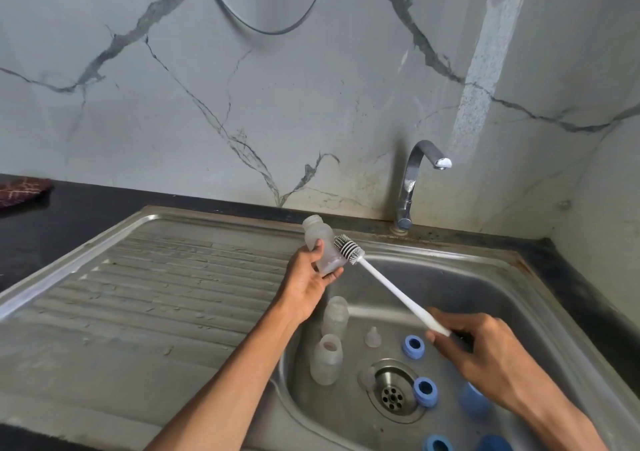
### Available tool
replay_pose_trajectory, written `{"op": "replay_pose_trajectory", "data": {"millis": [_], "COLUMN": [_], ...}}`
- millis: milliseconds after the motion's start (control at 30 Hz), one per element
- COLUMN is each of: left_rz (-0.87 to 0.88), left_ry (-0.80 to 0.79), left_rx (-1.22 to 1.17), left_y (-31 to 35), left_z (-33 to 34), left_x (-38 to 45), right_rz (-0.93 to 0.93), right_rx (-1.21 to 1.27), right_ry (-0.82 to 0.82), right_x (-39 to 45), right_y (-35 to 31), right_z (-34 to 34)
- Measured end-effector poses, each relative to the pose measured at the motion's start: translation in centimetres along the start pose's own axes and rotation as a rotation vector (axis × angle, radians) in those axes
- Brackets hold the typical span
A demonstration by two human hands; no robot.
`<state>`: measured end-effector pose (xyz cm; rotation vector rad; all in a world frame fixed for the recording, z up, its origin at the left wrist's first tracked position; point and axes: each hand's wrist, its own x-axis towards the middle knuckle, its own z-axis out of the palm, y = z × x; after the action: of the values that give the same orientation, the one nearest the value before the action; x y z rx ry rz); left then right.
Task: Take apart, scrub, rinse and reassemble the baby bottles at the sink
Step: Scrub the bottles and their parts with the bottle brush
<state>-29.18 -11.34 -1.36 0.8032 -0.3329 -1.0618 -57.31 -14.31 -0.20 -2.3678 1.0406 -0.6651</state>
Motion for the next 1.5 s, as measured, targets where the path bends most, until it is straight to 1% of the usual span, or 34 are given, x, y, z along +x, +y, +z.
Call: {"op": "replay_pose_trajectory", "data": {"millis": [133,233,300,433,500,567,667,733,800,900,967,1033,1100,1167,1267,1333,1400,1467,1500], "left_rz": [-0.016,-0.052,-0.043,-0.006,0.023,0.028,-0.027,-0.04,-0.014,0.055,0.075,0.038,-0.008,-0.026,-0.033,-0.009,0.014,0.017,0.005], "left_ry": [-0.075,-0.103,-0.074,0.051,0.076,0.05,-0.016,-0.034,-0.02,0.05,0.093,0.079,0.022,-0.032,-0.057,-0.002,0.066,0.121,0.13], "left_rx": [0.114,0.083,0.056,-0.049,-0.08,-0.046,0.038,0.042,0.017,-0.055,-0.026,-0.02,-0.01,0.053,0.064,0.029,-0.012,0.011,0.031], "left_y": [-1.9,-2.7,-1.8,0.2,0.2,-0.4,-2.5,-3.2,-2.8,-0.9,-0.4,-0.9,-1.8,-3.0,-3.8,-3.1,-2.0,-1.4,-1.5], "left_z": [1.3,2.2,1.9,-0.2,-0.6,-0.2,1.7,2.7,2.6,0.8,-0.1,0.3,1.3,2.3,3.2,2.8,1.6,0.8,0.7], "left_x": [-0.5,-1.2,-1.0,0.0,0.0,-0.4,-1.4,-1.9,-1.8,-0.7,-0.1,-0.5,-1.2,-1.9,-2.4,-2.0,-1.3,-0.8,-0.8], "right_rz": [0.035,0.044,0.041,-0.016,-0.008,-0.006,0.026,0.038,0.05,0.065,0.051,0.045,0.077,0.1,0.109,0.118,0.14,0.152,0.153], "right_rx": [0.016,0.003,-0.011,-0.055,-0.056,-0.048,0.002,0.019,0.022,0.006,-0.025,-0.041,-0.034,-0.013,0.045,0.047,0.042,0.018,0.008], "right_ry": [0.067,0.099,0.068,-0.035,-0.052,-0.022,0.054,0.075,0.043,-0.087,-0.165,-0.138,-0.051,0.018,0.04,-0.017,-0.13,-0.23,-0.248], "right_x": [0.0,0.1,0.0,-0.3,-0.2,0.1,0.2,0.2,0.2,0.3,0.4,0.5,0.6,0.7,0.6,0.4,0.3,0.2,0.2], "right_y": [-0.5,-0.5,-0.4,-0.3,0.1,0.2,0.0,0.1,0.0,0.6,0.9,1.3,1.4,1.3,0.9,0.7,0.7,0.7,0.8], "right_z": [-0.1,-0.3,-0.4,-0.4,-0.2,0.0,0.0,0.0,-0.2,-0.4,-0.2,0.1,0.0,-0.2,-0.3,-0.7,-1.1,-1.4,-1.5]}}
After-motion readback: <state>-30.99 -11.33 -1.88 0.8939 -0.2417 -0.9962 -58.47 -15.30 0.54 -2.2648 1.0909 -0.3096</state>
